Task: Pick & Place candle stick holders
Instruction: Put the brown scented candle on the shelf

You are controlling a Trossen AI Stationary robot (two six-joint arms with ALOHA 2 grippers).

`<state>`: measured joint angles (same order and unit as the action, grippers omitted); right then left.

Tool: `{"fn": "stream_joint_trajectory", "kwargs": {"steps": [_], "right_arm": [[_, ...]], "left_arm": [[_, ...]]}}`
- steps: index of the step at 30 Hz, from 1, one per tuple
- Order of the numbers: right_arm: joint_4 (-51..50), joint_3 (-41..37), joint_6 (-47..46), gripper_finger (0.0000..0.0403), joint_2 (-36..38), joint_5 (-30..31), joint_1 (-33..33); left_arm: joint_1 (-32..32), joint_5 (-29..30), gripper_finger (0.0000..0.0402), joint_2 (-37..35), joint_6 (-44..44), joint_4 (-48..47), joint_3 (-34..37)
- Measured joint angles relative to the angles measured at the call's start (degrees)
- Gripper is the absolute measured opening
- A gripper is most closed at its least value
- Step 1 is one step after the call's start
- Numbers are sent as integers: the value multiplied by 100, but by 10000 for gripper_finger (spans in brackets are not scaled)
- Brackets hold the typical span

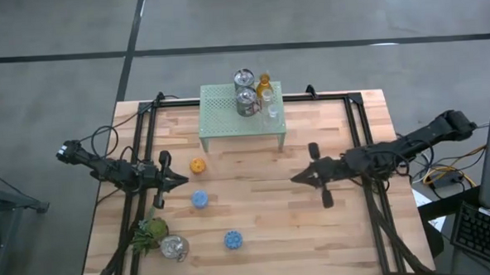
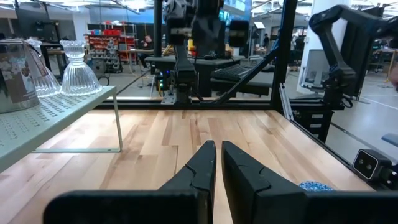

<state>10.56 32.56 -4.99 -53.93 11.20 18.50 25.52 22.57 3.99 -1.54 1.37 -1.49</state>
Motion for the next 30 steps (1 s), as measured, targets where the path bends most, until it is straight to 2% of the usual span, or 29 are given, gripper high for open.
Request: {"fn": "stream_joint_trajectory", "kwargs": {"steps": [7, 16, 22, 27, 30], "right_arm": [[956, -1436, 27, 8, 1121, -48, -2], [1521, -2624, -14, 8, 2208, -24, -13], [1537, -3015, 1, 8, 2661, -4, -13], [1515, -3130, -100, 8, 2854, 183, -13], [1510, -3136, -138, 8, 2910, 50, -14]], "left_arm": [[-1, 0, 30, 2, 1, 0, 0], [0, 0, 30, 0, 0, -2, -1], [-1, 2, 30, 2, -111, 95, 5], [-5, 184, 30, 4, -648, 888, 8], [-7, 278, 30, 0, -1083, 1516, 6]]}}
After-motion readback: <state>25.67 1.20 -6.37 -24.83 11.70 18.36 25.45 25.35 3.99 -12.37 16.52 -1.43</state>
